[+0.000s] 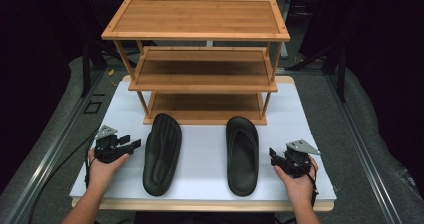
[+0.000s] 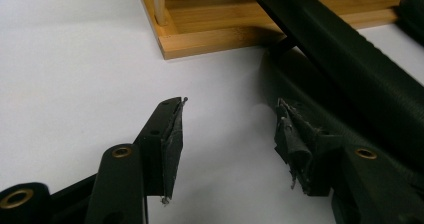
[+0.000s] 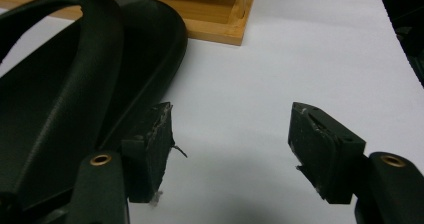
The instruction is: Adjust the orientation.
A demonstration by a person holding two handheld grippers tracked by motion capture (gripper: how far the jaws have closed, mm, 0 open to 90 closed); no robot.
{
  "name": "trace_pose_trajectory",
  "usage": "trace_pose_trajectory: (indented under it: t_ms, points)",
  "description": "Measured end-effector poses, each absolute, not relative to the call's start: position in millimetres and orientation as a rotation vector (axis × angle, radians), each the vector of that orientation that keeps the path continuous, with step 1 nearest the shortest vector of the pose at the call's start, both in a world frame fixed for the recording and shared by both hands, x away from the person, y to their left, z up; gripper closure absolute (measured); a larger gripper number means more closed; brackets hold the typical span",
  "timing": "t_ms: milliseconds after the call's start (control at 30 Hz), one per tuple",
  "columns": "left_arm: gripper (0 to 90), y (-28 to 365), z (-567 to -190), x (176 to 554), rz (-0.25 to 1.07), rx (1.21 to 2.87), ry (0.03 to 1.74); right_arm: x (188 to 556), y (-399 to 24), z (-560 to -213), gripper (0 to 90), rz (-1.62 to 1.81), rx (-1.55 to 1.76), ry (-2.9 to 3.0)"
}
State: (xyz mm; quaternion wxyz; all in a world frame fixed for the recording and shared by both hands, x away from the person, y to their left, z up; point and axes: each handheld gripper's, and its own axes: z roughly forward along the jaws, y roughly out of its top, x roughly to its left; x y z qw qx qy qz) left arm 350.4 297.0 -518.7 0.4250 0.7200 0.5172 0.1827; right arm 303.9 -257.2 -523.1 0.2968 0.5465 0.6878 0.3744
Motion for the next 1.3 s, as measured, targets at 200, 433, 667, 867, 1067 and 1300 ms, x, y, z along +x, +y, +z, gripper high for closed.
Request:
trace_pose_trajectory:
  t_ms: [200, 433, 667, 867, 1067, 1300]
  points:
    - [43.5, 288, -503, 345, 0.515, 1.901, 1.267, 301, -251, -520, 34.5, 1.023, 1.429, 1.833]
    - [41.1, 288, -517, 328, 0.439, 1.886, 1.236, 300, -246, -521, 34.6, 1.010, 1.425, 1.828]
    - [40.9, 285, -526, 331, 0.454, 1.923, 1.229, 301, -252, -524, 34.9, 1.012, 1.453, 1.814]
    - [42.4, 284, -525, 330, 0.438, 1.909, 1.233, 302, -255, -526, 34.9, 1.031, 1.483, 1.818]
    - [42.4, 282, -522, 329, 0.434, 1.890, 1.219, 303, -255, -526, 35.0, 1.039, 1.489, 1.821]
    - [42.8, 275, -514, 325, 0.427, 1.849, 1.176, 302, -257, -525, 35.0, 1.044, 1.501, 1.824]
